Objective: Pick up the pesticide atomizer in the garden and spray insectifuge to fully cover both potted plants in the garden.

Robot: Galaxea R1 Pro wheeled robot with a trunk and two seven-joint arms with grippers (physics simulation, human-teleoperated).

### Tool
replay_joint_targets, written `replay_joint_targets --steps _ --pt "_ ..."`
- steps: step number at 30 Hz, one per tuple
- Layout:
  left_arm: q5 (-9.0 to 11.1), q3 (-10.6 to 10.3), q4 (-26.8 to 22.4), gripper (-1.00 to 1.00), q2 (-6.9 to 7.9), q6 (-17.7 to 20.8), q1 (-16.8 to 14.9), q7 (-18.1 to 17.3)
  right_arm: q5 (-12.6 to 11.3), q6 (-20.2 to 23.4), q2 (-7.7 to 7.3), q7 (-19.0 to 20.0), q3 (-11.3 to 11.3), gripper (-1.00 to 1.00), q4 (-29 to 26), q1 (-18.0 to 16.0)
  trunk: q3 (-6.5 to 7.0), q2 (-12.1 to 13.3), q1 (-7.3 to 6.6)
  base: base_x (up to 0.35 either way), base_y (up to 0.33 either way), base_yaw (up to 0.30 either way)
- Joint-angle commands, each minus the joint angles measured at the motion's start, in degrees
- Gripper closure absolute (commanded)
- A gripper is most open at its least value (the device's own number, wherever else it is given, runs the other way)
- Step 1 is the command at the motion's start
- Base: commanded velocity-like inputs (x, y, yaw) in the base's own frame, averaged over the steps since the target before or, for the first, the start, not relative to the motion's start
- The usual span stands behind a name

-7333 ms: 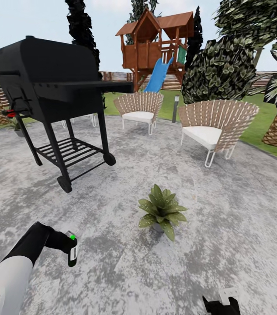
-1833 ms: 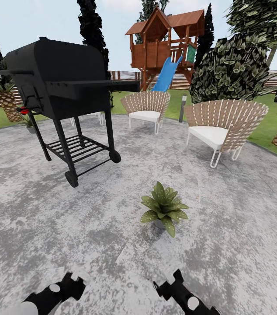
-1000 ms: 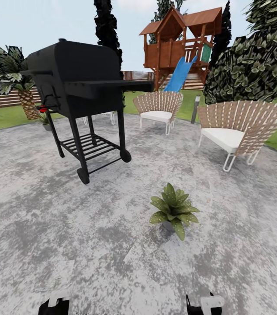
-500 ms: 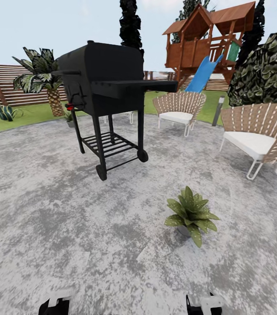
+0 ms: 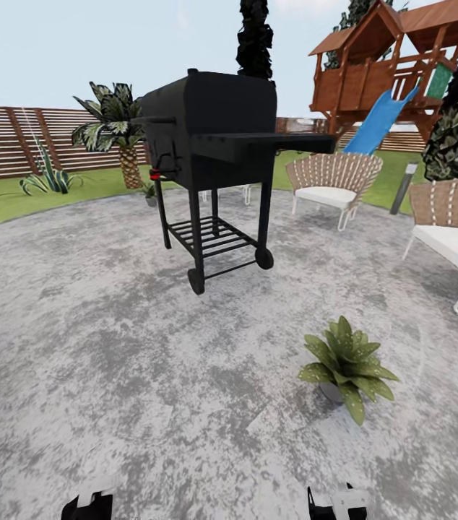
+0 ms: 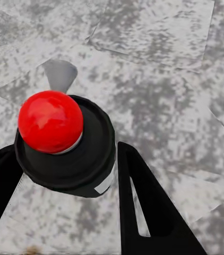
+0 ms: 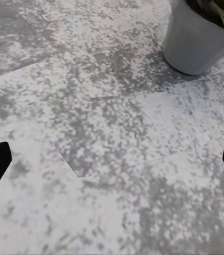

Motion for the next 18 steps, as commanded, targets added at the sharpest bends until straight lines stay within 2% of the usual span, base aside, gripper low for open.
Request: replay_joint_targets --steps 1,18 --pt "0.4 -0.52 0.05 1.0 0.01 -0.15 -0.04 0.26 0.62 -0.13 0.02 -0.23 -0.43 -1.0 0.03 -0.02 -0.05 -0.02 -0.01 0.0 0.0 0.279" --pt "0.11 -0.6 0.09 1.0 -0.13 -0.26 -0.04 0.09 0.7 -0.13 0.02 -0.16 -0.43 -1.0 0.03 -0.02 -0.05 -0.02 -0.01 0.0 0.0 0.279"
